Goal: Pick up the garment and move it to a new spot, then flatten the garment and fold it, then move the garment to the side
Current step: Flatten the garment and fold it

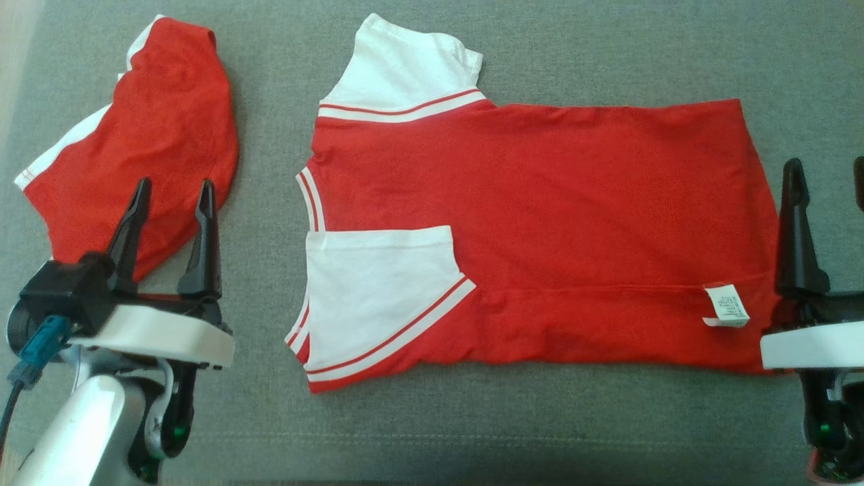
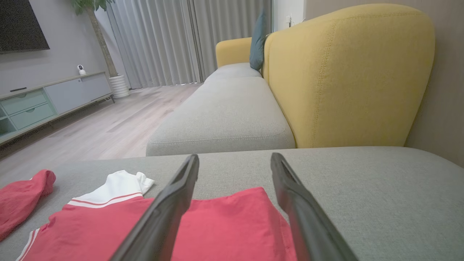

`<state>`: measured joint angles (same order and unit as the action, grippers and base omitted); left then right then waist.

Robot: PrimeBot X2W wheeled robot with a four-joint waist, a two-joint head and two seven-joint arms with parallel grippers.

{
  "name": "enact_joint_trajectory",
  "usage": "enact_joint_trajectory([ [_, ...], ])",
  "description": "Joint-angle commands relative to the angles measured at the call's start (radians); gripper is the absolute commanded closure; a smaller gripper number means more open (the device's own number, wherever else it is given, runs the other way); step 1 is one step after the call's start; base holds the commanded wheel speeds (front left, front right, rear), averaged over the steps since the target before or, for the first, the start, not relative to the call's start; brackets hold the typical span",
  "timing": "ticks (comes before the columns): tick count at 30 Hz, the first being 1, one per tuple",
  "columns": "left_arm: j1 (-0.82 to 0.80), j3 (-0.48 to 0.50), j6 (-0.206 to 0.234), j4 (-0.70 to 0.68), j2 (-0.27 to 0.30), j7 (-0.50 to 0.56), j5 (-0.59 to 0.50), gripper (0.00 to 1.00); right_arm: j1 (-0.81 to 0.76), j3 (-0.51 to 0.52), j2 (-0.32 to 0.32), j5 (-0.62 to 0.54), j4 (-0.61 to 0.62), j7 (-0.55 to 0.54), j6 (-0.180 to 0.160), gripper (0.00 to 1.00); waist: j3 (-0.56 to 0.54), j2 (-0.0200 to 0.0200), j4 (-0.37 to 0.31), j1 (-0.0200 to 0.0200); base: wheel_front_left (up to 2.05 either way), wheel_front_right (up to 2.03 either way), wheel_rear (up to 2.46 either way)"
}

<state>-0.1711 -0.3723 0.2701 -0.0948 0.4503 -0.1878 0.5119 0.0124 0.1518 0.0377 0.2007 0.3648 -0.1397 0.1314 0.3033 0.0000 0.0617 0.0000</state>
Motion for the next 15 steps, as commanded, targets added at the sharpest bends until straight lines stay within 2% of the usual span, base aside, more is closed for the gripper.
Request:
enact_joint_trajectory([
  [1,-0.039,0.045,0.000,-0.025,0.025,-0.010,-0.003,0.00,0.026,-0.025,0.013,-0.004,0.029,0.006,-0.001,0.00,0.003,0.0000,0.001,0.0000,0.00,0.00,0.00],
  [4,-0.052,0.041,-0.009,-0.019,0.026,-0.012,-0.003,0.00,0.031,-0.025,0.013,0.000,0.025,0.008,-0.001,0.00,0.018,0.0000,0.000,0.0000,0.00,0.00,0.00],
  [7,-0.098,0.028,-0.036,-0.013,0.025,-0.011,-0.003,0.00,0.034,-0.022,0.013,0.000,0.030,0.006,-0.001,0.00,0.055,0.0000,0.000,0.0000,0.00,0.00,0.00],
  [15,-0.373,-0.056,-0.175,0.114,-0.008,0.056,-0.005,0.00,0.056,-0.048,0.013,0.016,0.028,0.020,-0.001,0.00,0.174,0.0000,-0.043,0.0000,0.00,0.00,0.00],
])
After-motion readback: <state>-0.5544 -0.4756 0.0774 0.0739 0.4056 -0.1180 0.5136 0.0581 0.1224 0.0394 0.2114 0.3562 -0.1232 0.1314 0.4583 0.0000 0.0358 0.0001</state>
